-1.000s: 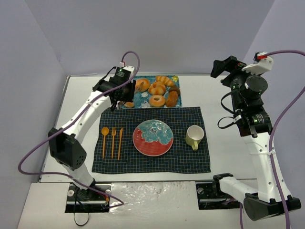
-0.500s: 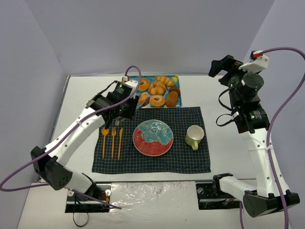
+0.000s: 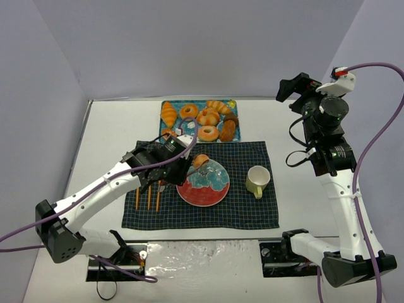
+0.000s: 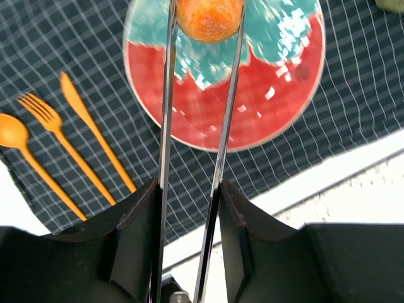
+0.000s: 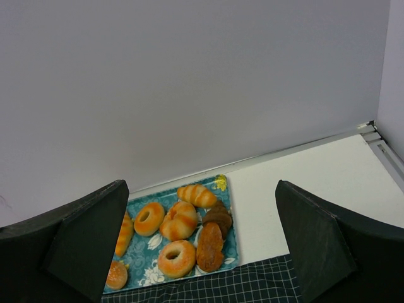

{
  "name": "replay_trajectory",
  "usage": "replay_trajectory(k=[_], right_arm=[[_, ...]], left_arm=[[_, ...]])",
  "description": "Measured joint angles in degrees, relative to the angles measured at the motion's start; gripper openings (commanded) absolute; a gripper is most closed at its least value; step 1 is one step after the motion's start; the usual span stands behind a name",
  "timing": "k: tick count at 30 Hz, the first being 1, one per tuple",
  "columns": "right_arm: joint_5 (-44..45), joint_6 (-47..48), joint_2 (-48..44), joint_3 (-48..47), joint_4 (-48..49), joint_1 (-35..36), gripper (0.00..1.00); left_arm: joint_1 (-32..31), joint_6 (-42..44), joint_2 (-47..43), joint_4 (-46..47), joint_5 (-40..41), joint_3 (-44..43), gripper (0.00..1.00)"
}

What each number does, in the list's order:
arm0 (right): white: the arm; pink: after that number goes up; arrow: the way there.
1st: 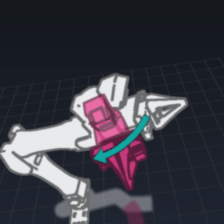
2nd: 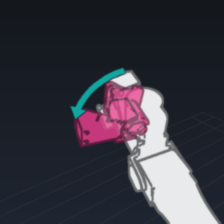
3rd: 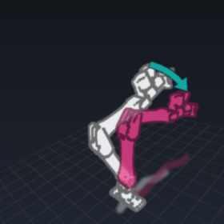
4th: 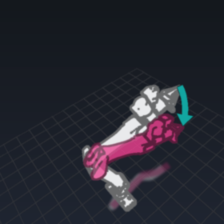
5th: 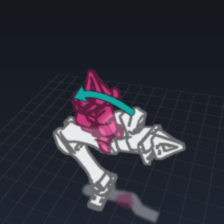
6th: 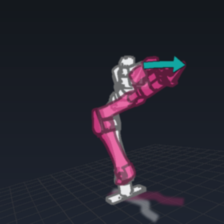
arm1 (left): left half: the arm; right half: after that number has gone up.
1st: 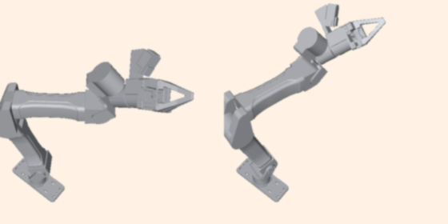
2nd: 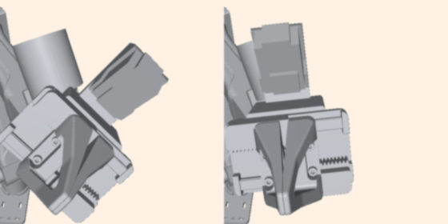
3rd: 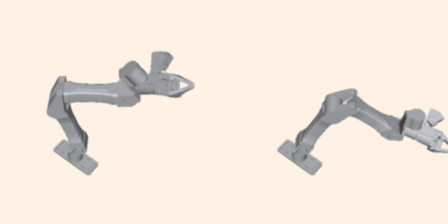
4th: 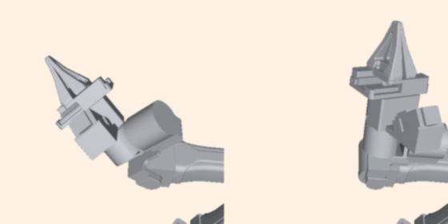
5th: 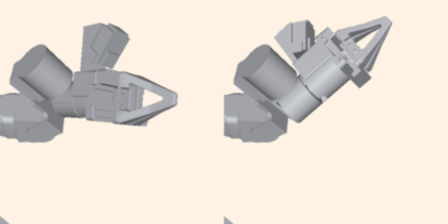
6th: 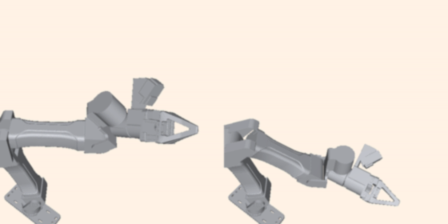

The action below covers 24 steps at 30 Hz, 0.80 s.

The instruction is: Place the bread

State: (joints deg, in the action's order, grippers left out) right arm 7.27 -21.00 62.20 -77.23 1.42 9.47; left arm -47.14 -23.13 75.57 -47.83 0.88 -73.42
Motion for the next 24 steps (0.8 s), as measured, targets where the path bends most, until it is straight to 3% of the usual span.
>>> replay_trajectory(k=[11, 18, 24], right_arm=[[0.0, -0.2, 0.0, 1.6, 0.9, 0.0, 1.0], [0.0, -0.2, 0.0, 1.6, 1.0, 0.0, 1.0], [0.0, -0.2, 0.0, 1.6, 1.0, 0.0, 1.0]], left_arm=[[-5.2, -4.2, -2.2, 0.8, -0.1, 7.8, 0.29], [-6.0, -5.0, -1.3, 2.4, 0.2, 8.6, 0.4], [-6.1, -5.6, -0.8, 3.1, 0.8, 8.6, 0.43]])
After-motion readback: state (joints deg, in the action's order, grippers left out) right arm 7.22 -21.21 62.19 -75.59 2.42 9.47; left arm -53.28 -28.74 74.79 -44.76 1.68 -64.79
